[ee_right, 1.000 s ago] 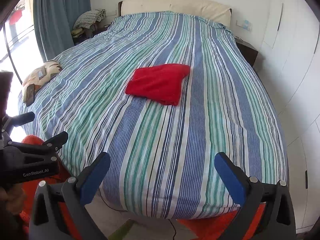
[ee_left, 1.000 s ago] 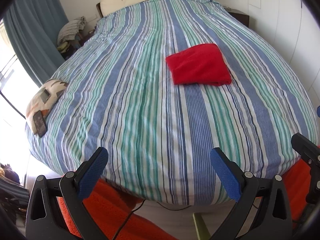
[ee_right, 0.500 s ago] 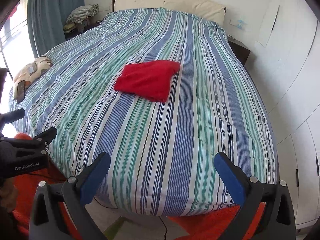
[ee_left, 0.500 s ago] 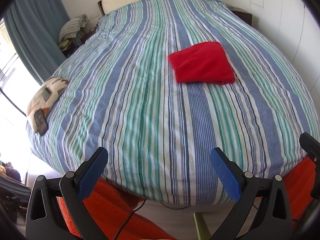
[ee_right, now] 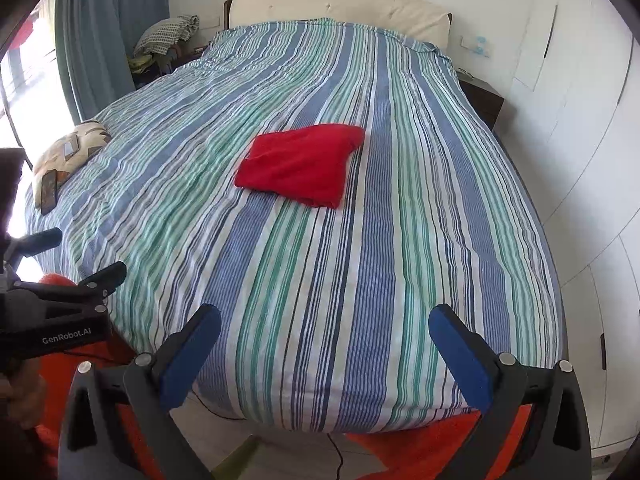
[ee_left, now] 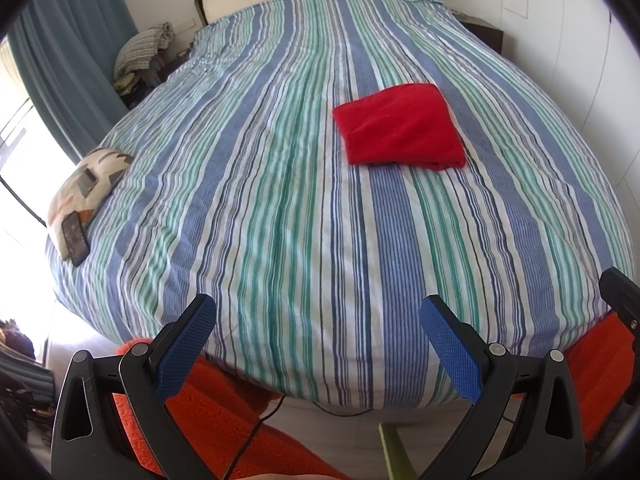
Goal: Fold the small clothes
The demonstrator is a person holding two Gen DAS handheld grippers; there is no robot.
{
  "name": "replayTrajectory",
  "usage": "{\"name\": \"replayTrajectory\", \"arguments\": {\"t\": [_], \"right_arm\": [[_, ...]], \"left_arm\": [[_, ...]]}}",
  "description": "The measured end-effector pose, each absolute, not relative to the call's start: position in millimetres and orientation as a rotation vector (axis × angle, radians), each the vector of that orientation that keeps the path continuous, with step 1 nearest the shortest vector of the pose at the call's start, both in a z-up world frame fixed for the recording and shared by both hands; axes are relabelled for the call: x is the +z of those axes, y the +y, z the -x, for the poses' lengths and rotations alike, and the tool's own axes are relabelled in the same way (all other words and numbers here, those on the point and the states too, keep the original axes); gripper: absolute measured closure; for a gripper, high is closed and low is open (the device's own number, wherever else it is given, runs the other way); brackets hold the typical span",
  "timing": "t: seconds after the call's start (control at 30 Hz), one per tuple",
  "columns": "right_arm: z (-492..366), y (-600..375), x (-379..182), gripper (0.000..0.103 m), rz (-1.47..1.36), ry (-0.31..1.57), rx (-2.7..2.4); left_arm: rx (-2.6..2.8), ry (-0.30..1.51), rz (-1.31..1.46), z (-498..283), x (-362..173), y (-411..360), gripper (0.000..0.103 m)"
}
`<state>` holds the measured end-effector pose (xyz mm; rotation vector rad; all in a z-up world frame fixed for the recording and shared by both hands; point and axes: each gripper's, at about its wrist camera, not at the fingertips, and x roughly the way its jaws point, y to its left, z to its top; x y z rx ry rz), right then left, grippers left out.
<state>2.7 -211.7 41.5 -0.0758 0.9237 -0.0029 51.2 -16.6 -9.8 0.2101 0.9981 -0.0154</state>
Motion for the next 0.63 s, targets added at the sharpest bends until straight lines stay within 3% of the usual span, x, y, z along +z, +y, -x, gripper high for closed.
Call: {"name": "replayTrajectory", "arguments": {"t": [0.63], "right_arm": [[3.0,-206.5,53.3,0.001,0.063,0.895,0.01]], "left_arm": [[-0.053,0.918,-0.19,-38.5,14.4,-16.7,0.001]]}}
